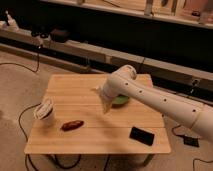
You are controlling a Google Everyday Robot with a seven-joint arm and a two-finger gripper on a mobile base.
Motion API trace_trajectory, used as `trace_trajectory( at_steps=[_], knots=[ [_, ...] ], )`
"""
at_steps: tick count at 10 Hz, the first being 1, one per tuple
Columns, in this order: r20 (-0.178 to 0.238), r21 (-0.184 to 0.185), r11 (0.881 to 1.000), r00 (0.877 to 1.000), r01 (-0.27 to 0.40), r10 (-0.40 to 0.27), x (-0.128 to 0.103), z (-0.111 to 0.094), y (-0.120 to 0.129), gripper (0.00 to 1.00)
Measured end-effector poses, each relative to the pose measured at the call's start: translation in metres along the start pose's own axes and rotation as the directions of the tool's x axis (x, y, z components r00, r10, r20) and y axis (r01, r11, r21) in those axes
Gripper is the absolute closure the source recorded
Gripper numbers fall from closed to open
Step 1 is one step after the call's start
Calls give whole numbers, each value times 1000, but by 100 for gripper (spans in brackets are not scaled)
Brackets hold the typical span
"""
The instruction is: Drag the pepper across the table
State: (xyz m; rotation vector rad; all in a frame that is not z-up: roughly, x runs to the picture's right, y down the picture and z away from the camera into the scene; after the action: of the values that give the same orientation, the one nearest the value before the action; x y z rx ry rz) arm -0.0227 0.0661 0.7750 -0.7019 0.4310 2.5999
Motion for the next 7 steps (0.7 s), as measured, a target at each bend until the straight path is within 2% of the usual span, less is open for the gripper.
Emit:
trace_trajectory(
  at_steps=[4, 5, 7],
  knots=[
    [-19, 7, 1000, 1000, -5, 5, 6, 2, 0, 20],
    [-45, 25, 1000, 999, -9, 11, 17, 7, -2, 20],
    [-130, 106, 992, 988, -68, 82, 58, 28, -11, 20]
  ],
)
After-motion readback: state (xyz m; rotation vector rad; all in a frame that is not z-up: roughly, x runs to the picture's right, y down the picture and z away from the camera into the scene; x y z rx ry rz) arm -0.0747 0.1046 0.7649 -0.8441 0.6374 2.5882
